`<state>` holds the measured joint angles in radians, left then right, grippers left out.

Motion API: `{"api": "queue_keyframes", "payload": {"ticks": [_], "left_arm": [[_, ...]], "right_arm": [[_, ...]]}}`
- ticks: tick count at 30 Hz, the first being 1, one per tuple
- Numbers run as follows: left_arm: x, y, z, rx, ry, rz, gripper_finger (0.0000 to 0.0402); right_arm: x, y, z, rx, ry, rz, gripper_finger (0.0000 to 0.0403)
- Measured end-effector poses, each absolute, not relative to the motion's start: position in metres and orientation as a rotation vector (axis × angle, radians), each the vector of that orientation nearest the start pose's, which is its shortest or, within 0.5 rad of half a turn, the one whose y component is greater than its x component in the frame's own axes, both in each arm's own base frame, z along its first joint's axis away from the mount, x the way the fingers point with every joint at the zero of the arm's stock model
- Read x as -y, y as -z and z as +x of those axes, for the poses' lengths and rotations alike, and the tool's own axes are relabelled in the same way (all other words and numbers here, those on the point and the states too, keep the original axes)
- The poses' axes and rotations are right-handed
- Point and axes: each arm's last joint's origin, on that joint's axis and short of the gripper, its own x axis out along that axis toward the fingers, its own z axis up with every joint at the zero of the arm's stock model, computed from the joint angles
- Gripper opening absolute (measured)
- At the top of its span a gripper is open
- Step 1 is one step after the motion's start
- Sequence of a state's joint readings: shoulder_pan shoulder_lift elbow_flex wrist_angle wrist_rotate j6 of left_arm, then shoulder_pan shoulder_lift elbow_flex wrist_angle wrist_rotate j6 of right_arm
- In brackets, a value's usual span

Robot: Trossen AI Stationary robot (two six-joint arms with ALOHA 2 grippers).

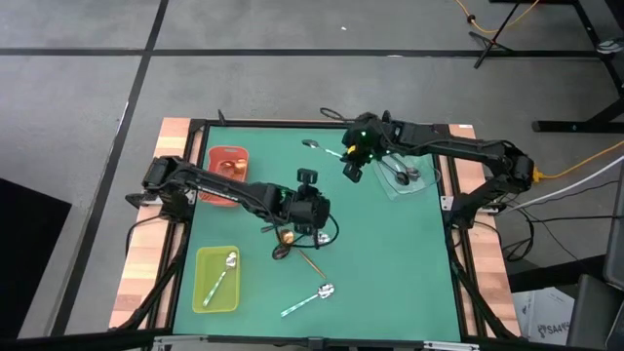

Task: Sort silverware by color (type)
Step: Put the blue patterned spoon into the yellow bin

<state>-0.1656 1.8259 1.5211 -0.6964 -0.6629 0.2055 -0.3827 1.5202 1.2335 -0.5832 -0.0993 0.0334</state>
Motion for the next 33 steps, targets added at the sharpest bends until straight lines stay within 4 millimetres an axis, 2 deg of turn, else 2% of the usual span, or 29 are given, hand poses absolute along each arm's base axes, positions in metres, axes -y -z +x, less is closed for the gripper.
{"api": "queue_keyframes", "payload": {"ticks": [7,12,16,22,25,33], "left_arm": [[0.045,-0.295,0.351,-1.006,-0.382,0.336,0.0054],[0.051,-0.314,0.322,-0.991,-0.508,0.258,0.0054],[0.057,-0.321,0.300,-0.896,-0.622,0.228,0.0054],[0.063,-0.315,0.268,-0.690,-0.832,0.122,0.0054],[0.064,-0.310,0.261,-0.585,-0.898,0.040,0.0054],[0.063,-0.292,0.262,-0.461,-0.968,-0.125,0.0054]], "right_arm": [[0.136,-0.299,0.307,-0.601,0.146,0.167,0.0001],[0.137,-0.305,0.314,-0.461,0.084,0.068,0.0001],[0.136,-0.302,0.316,-0.408,0.022,0.043,0.0001],[0.135,-0.291,0.317,-0.325,-0.035,0.019,0.0001],[0.134,-0.287,0.316,-0.284,-0.038,0.001,0.0001],[0.135,-0.286,0.317,-0.223,-0.035,-0.029,0.0001]]}}
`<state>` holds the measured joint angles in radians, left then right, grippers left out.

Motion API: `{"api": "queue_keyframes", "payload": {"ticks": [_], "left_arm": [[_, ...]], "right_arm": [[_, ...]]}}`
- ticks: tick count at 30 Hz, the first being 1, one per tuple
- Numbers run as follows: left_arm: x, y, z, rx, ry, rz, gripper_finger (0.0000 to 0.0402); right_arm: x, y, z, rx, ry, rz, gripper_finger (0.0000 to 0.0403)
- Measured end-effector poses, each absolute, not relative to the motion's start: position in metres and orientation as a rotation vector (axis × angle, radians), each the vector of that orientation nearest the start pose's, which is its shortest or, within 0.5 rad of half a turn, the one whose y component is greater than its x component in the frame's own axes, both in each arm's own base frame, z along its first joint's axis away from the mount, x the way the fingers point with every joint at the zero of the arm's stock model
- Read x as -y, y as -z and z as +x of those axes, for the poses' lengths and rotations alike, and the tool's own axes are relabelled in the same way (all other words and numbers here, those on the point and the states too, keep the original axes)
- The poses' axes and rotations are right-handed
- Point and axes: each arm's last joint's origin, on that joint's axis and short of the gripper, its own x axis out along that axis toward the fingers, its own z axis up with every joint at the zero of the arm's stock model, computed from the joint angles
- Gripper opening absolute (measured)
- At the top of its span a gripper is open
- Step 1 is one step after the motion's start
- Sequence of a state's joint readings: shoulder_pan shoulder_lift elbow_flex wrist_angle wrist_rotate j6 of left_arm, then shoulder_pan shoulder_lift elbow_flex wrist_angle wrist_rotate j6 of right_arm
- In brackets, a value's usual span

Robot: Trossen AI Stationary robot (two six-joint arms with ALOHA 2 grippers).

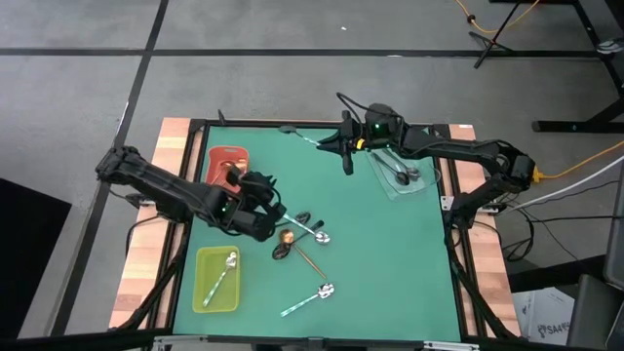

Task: Sort silverware by color (type)
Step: Put the blue patterned spoon into the yellow bin

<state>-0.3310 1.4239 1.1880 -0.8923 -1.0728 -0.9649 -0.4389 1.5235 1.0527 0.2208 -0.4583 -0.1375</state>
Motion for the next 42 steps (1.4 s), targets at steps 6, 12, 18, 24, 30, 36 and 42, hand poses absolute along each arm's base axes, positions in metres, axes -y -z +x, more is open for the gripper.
{"api": "queue_keyframes", "payload": {"ticks": [6,12,18,24,30,36,42], "left_arm": [[0.057,-0.277,0.267,-0.439,-0.977,-0.174,0.0054],[0.045,-0.276,0.273,-0.393,-1.013,-0.228,0.0054],[0.036,-0.277,0.279,-0.392,-1.006,-0.295,0.0054],[0.032,-0.280,0.285,-0.396,-0.960,-0.314,0.0054],[0.034,-0.289,0.295,-0.351,-0.887,-0.243,0.0054],[0.036,-0.298,0.302,-0.303,-0.824,-0.210,0.0054],[0.037,-0.301,0.304,-0.294,-0.785,-0.199,0.0054]], "right_arm": [[0.135,-0.287,0.317,-0.221,-0.035,-0.030,0.0001],[0.135,-0.287,0.317,-0.220,-0.036,-0.032,0.0006],[0.134,-0.288,0.317,-0.204,-0.063,-0.035,0.0002],[0.133,-0.288,0.317,-0.199,-0.067,-0.037,0.0002],[0.134,-0.292,0.318,-0.159,-0.065,-0.056,0.0002],[0.125,-0.296,0.322,-0.120,-0.103,-0.074,0.0002],[0.101,-0.298,0.330,-0.087,-0.205,-0.138,0.0003]]}}
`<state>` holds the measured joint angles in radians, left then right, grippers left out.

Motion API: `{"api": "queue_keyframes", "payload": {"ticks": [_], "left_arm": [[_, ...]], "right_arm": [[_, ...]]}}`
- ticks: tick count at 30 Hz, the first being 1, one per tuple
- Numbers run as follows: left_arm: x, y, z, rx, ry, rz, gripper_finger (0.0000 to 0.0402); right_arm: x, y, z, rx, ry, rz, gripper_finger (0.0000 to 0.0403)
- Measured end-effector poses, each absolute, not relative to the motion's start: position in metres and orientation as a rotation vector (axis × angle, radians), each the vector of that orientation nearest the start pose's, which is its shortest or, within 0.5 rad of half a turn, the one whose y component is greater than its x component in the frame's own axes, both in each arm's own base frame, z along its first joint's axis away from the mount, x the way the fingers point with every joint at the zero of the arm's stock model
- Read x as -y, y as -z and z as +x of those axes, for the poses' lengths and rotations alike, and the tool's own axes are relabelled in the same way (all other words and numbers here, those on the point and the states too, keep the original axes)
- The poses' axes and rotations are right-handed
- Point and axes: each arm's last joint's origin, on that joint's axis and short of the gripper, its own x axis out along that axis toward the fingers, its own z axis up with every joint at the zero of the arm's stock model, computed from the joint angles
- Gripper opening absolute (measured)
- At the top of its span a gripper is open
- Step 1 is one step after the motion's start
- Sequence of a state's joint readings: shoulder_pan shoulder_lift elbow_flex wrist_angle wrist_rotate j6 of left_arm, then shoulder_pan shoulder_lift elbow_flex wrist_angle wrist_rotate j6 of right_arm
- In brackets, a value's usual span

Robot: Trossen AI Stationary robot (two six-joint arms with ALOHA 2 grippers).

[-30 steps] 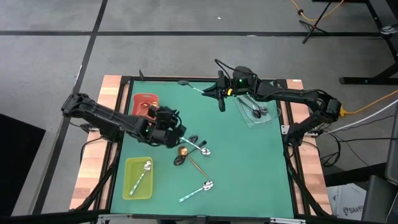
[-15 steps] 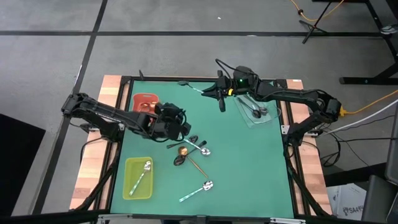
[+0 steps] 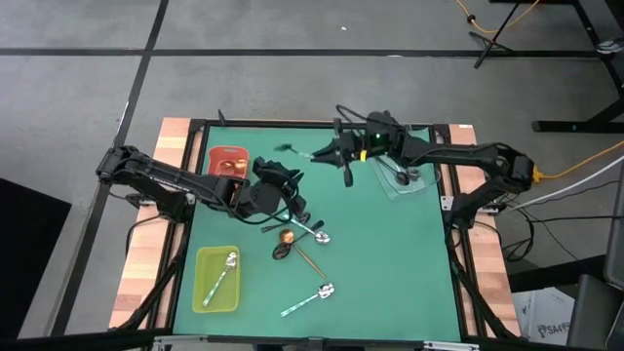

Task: Sort silverware by color (type)
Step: Put the blue patterned spoon into the yellow bin

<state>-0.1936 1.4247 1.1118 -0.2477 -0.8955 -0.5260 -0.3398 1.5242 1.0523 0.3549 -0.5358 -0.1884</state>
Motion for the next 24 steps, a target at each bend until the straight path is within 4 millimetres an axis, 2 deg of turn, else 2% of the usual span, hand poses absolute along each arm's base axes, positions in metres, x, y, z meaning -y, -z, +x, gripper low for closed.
{"api": "queue_keyframes", "payload": {"ticks": [7,15,24], "left_arm": [[0.038,-0.302,0.306,-0.307,-0.734,-0.190,0.0054],[0.039,-0.309,0.310,-0.245,-0.706,-0.185,0.0054],[0.045,-0.311,0.309,-0.218,-0.730,-0.162,0.0054]], "right_arm": [[0.083,-0.301,0.336,-0.062,-0.247,-0.154,0.0003],[0.071,-0.305,0.339,-0.015,-0.269,-0.172,0.0003],[0.077,-0.305,0.338,-0.026,-0.216,-0.171,0.0003]]}}
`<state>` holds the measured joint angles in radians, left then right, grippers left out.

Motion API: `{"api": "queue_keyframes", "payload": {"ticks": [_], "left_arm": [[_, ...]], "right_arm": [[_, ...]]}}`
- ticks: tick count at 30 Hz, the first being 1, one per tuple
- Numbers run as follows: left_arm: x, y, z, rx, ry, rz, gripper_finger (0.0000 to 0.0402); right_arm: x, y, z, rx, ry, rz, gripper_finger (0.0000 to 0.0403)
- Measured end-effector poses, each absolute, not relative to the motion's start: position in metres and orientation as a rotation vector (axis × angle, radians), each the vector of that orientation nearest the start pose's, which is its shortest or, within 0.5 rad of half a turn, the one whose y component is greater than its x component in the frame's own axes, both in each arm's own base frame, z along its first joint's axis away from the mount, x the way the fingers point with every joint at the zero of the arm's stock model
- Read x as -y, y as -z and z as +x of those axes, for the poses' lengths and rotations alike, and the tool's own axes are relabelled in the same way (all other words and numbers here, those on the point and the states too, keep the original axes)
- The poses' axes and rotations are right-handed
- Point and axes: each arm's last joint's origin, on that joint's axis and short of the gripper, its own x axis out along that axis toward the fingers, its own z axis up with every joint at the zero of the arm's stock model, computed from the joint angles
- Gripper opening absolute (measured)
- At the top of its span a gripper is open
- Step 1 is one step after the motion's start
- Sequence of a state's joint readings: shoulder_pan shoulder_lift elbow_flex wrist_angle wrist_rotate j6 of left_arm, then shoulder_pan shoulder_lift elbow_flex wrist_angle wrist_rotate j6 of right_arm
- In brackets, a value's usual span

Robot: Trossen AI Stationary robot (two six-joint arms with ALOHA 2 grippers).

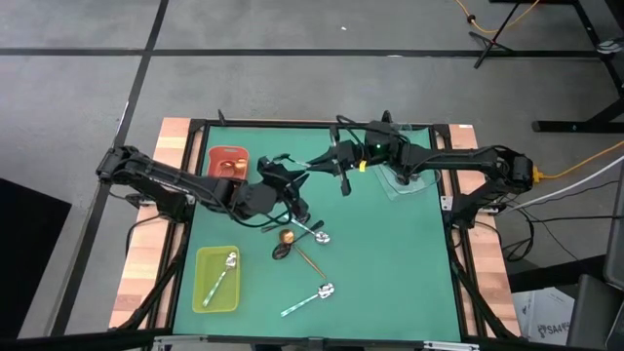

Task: Sort silverware by color (type)
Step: Put the blue patterned spoon into the yellow bin

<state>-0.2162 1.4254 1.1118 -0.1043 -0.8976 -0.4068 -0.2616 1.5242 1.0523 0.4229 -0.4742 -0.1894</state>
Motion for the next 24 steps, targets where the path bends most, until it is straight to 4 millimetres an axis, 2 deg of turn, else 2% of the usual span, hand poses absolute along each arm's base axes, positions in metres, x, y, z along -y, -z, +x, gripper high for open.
{"api": "queue_keyframes", "payload": {"ticks": [13,19,24], "left_arm": [[0.071,-0.313,0.297,-0.161,-0.895,-0.045,0.0054],[0.067,-0.315,0.296,-0.142,-0.948,-0.036,0.0054],[0.057,-0.328,0.291,-0.119,-0.960,-0.039,0.0054]], "right_arm": [[0.105,-0.309,0.331,0.002,-0.093,-0.096,0.0003],[0.109,-0.317,0.329,0.081,-0.080,-0.107,0.0003],[0.105,-0.324,0.330,0.149,-0.105,-0.136,0.0003]]}}
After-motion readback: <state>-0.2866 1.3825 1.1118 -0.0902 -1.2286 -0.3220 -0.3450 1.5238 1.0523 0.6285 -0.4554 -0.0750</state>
